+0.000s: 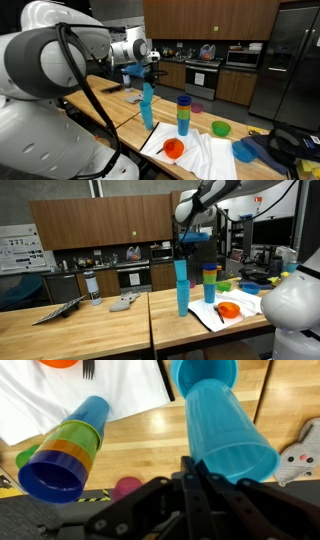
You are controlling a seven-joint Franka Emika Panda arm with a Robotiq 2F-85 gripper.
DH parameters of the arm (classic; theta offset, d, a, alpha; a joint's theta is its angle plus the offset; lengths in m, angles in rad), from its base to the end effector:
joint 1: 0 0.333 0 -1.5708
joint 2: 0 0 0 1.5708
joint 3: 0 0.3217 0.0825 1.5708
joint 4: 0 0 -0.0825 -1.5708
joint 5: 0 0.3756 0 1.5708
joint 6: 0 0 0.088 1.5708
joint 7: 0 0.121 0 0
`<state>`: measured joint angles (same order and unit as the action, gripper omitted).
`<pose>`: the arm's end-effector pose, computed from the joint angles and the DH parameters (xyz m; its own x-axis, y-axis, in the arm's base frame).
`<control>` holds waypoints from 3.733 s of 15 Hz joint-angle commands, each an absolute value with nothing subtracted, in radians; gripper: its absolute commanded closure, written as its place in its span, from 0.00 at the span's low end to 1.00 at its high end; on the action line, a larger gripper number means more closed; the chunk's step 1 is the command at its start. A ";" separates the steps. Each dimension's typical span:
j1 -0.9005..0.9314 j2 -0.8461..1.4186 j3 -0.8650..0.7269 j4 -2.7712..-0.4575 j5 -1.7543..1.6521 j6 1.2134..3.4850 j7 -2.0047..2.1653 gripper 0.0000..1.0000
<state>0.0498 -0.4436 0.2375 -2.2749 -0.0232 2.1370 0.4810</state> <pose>0.4225 0.1359 0.5472 0.9320 -0.1845 0.3120 -0.1864 -0.9822 -0.0239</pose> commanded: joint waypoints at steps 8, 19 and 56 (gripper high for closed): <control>0.030 -0.325 0.232 -2.155 -0.133 2.081 0.454 0.99; 0.060 -0.299 0.244 -2.094 -0.205 2.012 0.422 0.99; 0.105 -0.419 0.251 -2.107 -0.096 1.971 0.436 0.99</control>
